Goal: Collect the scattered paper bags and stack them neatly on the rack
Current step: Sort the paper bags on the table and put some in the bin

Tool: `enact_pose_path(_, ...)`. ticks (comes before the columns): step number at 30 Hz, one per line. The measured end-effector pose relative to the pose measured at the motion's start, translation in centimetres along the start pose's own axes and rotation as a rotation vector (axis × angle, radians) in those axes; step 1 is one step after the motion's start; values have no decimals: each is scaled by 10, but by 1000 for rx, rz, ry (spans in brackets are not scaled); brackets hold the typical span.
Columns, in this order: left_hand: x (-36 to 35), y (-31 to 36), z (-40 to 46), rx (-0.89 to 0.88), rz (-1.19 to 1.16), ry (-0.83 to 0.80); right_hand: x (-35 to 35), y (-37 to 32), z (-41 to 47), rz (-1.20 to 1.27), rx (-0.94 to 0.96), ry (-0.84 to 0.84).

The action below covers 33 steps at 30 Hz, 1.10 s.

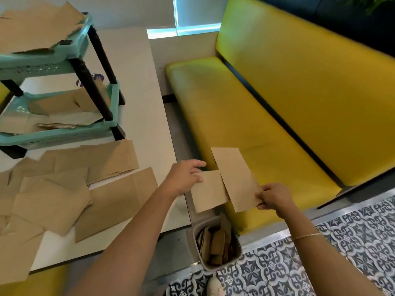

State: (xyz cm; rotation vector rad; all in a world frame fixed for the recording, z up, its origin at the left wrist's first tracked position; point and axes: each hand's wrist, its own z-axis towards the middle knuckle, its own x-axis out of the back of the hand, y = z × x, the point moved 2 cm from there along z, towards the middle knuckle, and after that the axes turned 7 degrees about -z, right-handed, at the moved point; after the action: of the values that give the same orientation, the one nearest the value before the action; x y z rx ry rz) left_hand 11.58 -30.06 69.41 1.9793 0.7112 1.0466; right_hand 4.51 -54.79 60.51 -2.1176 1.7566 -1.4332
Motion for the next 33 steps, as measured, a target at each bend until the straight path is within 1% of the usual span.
enact_pose_path(2,6,-1,0,1,3,128,0,11,1,-160,24,30)
enact_pose_path(3,8,-1,0,-2,1,197,-4,15,0,-271,40,10)
enact_pose_path(6,12,-4,-1,-18,19,346,-33,30,-1,-560,53,-129)
enact_pose_path(9,10,-9,-5,-43,41,399,-66,38,-6,-768,66,-188)
enact_pose_path(13,8,-16,-11,-63,27,438,-94,37,-11,-971,56,-290)
enact_pose_path(15,7,-18,-14,-68,19,449,-106,36,-8,-908,81,-320)
enact_pose_path(18,4,-19,-17,-71,34,435,-105,31,-1,-806,200,-226)
enact_pose_path(21,0,-19,-19,-76,37,401,-92,18,3,-630,203,-168)
enact_pose_path(22,-1,-19,-19,-80,33,389,-88,15,4,-483,194,-176)
enact_pose_path(25,-7,-18,-18,-86,21,322,-69,-2,1,73,158,-237)
enact_pose_path(27,-11,-15,-18,-74,16,245,-55,-17,-3,290,187,-262)
enact_pose_path(29,-16,-13,-17,-56,46,164,-43,-24,-6,384,226,-311)
enact_pose_path(31,-20,-12,-16,-42,70,117,-38,-24,-7,359,259,-370)
enact_pose_path(33,-24,-12,-16,-39,72,112,-37,-16,-7,305,261,-348)
